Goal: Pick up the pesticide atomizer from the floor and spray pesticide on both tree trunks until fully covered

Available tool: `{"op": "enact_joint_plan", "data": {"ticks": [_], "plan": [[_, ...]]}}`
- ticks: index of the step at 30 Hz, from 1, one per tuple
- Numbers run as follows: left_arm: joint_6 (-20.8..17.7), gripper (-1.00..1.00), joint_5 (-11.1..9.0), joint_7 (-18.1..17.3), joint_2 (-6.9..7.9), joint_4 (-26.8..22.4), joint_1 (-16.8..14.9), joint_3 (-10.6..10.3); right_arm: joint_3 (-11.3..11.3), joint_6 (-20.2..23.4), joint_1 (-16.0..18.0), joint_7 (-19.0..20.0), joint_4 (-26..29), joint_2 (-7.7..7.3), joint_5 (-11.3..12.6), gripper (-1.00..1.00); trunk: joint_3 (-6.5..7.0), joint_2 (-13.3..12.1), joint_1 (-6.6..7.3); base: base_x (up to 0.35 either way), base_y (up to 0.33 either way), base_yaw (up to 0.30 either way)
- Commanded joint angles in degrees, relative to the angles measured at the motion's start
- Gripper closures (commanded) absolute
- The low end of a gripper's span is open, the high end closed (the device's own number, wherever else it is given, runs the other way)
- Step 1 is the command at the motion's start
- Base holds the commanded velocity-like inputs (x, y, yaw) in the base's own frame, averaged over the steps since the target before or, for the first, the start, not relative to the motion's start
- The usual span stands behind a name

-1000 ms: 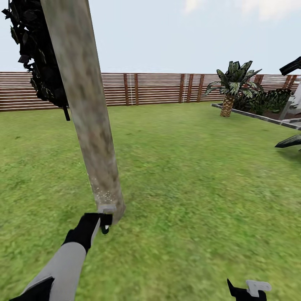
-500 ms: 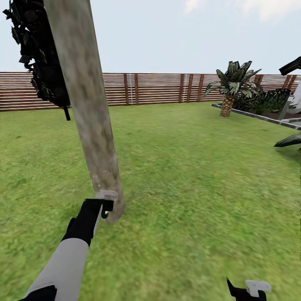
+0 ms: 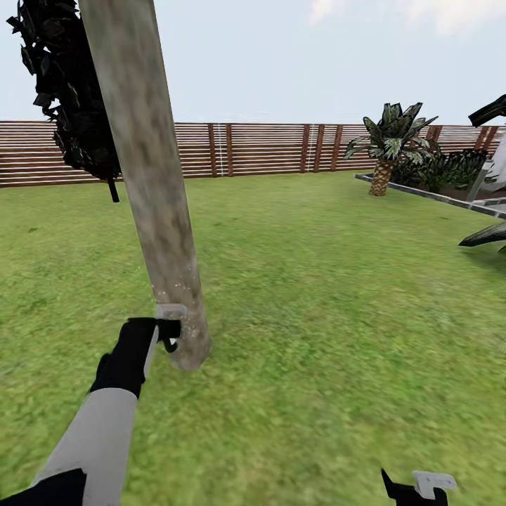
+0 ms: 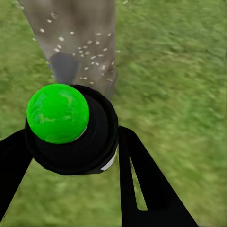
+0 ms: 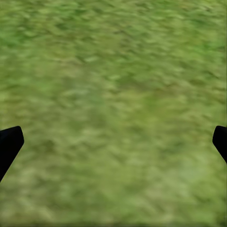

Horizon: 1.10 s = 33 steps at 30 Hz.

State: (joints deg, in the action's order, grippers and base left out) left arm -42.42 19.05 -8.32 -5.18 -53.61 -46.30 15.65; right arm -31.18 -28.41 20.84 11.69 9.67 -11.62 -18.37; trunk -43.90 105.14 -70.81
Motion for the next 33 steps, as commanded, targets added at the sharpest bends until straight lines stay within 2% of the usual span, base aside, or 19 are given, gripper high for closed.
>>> {"op": "enact_joint_plan", "data": {"ticks": [1, 3, 6, 8, 10, 13, 16, 19, 23, 28, 29, 31, 33], "plan": [[-0.22, 1.0, -0.24, -0.02, 0.21, -0.27, 0.04, 0.0, 0.01, 0.01, 0.0, 0.0, 0.0, 0.01, 0.0, -1.0, 0.0, 0.0, 0.0, 0.0, 0.0, 0.0], [-0.45, 1.0, -0.24, -0.03, 0.71, -0.56, 0.27, 0.0, 0.03, 0.02, -0.01, 0.0, 0.0, 0.01, 0.0, -1.0, 0.0, 0.0, 0.0, 0.0, 0.0, 0.0], [-0.54, 1.0, -0.38, -0.07, 2.87, -0.52, 0.52, 0.25, 0.03, 0.02, -0.01, 0.0, 0.0, 0.02, 0.0, -1.0, 0.0, 0.0, 0.0, 0.0, 0.0, 0.0], [-0.52, 1.0, -0.48, -0.11, 3.76, -0.12, 0.61, 0.5, 0.03, 0.03, -0.01, 0.0, 0.0, 0.02, 0.0, -1.0, 0.0, 0.0, 0.0, 0.0, 0.0, 0.0], [-0.42, 1.0, -0.57, -0.2, 4.04, 0.31, 0.67, 0.32, 0.03, 0.01, -0.01, 0.0, 0.0, 0.01, 0.0, -1.0, 0.0, 0.0, 0.0, 0.0, 0.0, 0.0], [-0.16, 1.0, -0.57, -0.26, 3.62, 2.09, 0.68, 0.05, 0.02, 0.01, -0.01, 0.0, 0.0, 0.02, 0.0, -1.0, 0.0, 0.0, 0.0, 0.0, 0.0, 0.0], [-0.13, 1.0, -0.81, -0.96, 1.9, 3.83, 0.2, -0.28, 0.03, 0.02, -0.01, 0.0, 0.0, 0.02, 0.0, -1.0, 0.0, 0.0, 0.0, 0.0, 0.0, 0.0], [-0.4, 1.0, -1.99, -3.59, 0.24, 3.69, -0.33, -0.47, 0.06, 0.03, -0.01, 0.0, 0.0, 0.02, 0.0, -1.0, 0.0, 0.0, 0.0, 0.0, 0.0, 0.0], [-1.11, 1.0, -3.95, -5.82, 0.16, 3.35, -2.52, -0.51, 0.06, 0.02, -0.01, 0.0, 0.0, 0.02, 0.0, -1.0, 0.0, 0.0, 0.0, 0.0, 0.0, 0.0], [-7.35, 1.0, -7.44, -6.21, 2.1, 1.35, -4.82, -0.05, 0.04, 0.03, -0.01, 0.0, 0.0, 0.02, 0.0, -1.0, 0.0, 0.0, 0.0, 0.0, 0.0, 0.0], [-9.22, 1.0, -8.72, -6.25, 3.41, -0.24, -5.0, -0.06, 0.06, 0.03, -0.01, 0.0, 0.0, 0.02, 0.0, -1.0, 0.0, 0.0, 0.0, 0.0, 0.0, 0.0], [-10.58, 1.0, -10.47, -6.27, 5.22, -2.12, -5.09, -0.08, 0.06, 0.02, -0.01, 0.0, 0.0, 0.01, 0.0, -1.0, 0.0, 0.0, 0.0, 0.0, 0.0, 0.0], [-12.13, 1.0, -11.34, -6.27, 6.74, -2.8, -5.15, -0.03, 0.05, 0.01, -0.01, 0.0, 0.0, 0.02, 0.0, -1.0, 0.0, 0.0, 0.0, 0.0, 0.0, 0.0]]}}
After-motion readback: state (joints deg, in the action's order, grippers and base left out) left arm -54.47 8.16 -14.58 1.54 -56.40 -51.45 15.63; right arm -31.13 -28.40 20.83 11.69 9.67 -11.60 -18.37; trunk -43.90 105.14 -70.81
